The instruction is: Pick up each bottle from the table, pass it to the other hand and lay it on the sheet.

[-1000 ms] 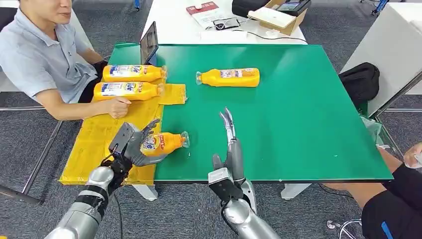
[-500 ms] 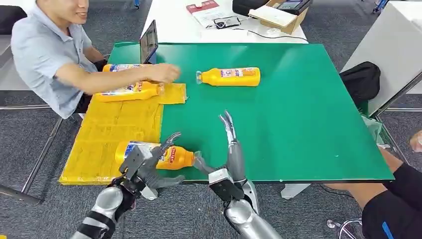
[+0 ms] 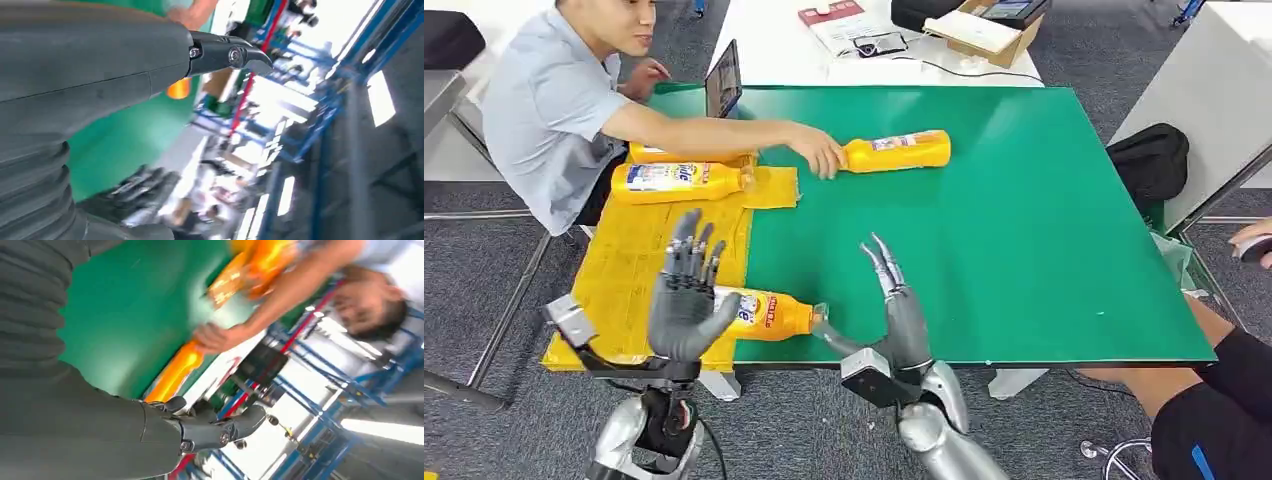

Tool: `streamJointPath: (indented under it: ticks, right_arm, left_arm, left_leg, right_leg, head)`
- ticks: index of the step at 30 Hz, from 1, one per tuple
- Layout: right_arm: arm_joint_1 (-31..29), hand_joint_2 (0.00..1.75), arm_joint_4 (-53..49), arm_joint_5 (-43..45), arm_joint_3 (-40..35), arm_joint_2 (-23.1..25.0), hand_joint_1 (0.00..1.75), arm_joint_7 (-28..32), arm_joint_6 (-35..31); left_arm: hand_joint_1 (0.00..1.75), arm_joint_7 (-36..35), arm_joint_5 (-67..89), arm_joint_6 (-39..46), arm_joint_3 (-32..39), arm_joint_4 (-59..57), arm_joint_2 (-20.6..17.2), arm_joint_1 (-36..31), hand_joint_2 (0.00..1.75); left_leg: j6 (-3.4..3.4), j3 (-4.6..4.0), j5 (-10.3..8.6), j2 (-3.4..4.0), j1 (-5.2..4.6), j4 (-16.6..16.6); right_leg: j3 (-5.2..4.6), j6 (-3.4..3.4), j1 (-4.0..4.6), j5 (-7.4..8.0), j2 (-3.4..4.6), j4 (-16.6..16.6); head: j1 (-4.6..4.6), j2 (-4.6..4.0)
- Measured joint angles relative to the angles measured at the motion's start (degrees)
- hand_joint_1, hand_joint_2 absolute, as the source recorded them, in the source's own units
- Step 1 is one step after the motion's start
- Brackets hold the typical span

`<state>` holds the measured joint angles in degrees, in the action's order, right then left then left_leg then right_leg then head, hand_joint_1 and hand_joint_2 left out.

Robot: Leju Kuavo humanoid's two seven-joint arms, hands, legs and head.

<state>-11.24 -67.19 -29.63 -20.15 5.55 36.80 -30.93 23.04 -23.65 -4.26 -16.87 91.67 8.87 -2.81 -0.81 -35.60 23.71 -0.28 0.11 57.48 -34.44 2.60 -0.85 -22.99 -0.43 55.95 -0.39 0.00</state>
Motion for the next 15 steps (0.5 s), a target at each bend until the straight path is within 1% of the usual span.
streamJointPath:
  ticks: [1, 4, 6, 10, 13, 15]
  right_arm:
    - [-0.27, 1.75, 0.39, -2.78, 1.00, -0.69, 0.00, -1.14, 0.00]
    - [-2.05, 1.75, 3.16, -16.68, 2.22, -2.96, 0.00, -9.73, 0.28]
    - [-3.50, 1.75, 5.91, -23.45, 2.55, -4.59, 0.00, -13.88, 0.33]
    - [-7.01, 1.75, 10.96, -26.63, 3.45, -6.73, 0.00, -16.17, 1.64]
    - [-10.87, 1.75, 16.06, -27.96, 3.58, -7.91, 0.00, -17.41, 4.43]
    - [-12.83, 1.75, 18.76, -28.75, 3.60, -8.37, 0.00, -18.10, 4.94]
  left_arm:
    - [0.00, -0.02, -0.35, 0.00, 0.52, 0.69, 0.09, 0.30, 1.75]
    - [0.00, 0.00, -0.41, -0.09, 1.83, 2.11, 0.46, 1.34, 1.75]
    - [0.00, 0.09, -0.28, -0.17, 2.80, 3.23, 0.63, 2.18, 1.75]
    - [0.00, 0.61, 1.59, 0.54, 4.50, 4.65, 0.94, 2.68, 1.75]
    - [0.00, 0.52, 4.68, 3.40, 5.11, 4.85, 1.33, 2.66, 1.75]
    - [0.00, 0.50, 5.44, 4.55, 5.48, 4.85, 1.49, 2.65, 1.75]
  left_leg:
    - [0.00, 0.00, 0.00, 0.01, 0.00, 0.00]
    - [-0.01, 0.00, 0.00, 0.04, -0.01, 0.01]
    - [-0.02, 0.00, -0.01, 0.01, -0.02, 0.01]
    - [-0.02, -0.01, -0.02, 0.03, -0.02, 0.02]
    - [-0.01, 0.01, -0.02, 0.06, -0.01, 0.03]
    - [-0.01, 0.00, -0.03, 0.05, -0.01, 0.03]
  right_leg:
    - [0.00, 0.01, -0.01, 0.01, 0.01, 0.00]
    - [0.01, 0.03, -0.01, 0.03, 0.03, 0.00]
    - [0.01, 0.04, -0.03, 0.04, 0.01, 0.00]
    - [0.01, 0.05, -0.02, 0.05, 0.03, 0.01]
    - [-0.01, 0.05, -0.01, 0.07, 0.06, 0.01]
    - [-0.01, 0.05, -0.01, 0.07, 0.04, 0.01]
  head:
    - [0.00, 0.00]
    - [-0.02, 0.00]
    - [-0.02, 0.00]
    - [-0.02, 0.00]
    - [-0.02, 0.00]
    - [-0.02, 0.00]
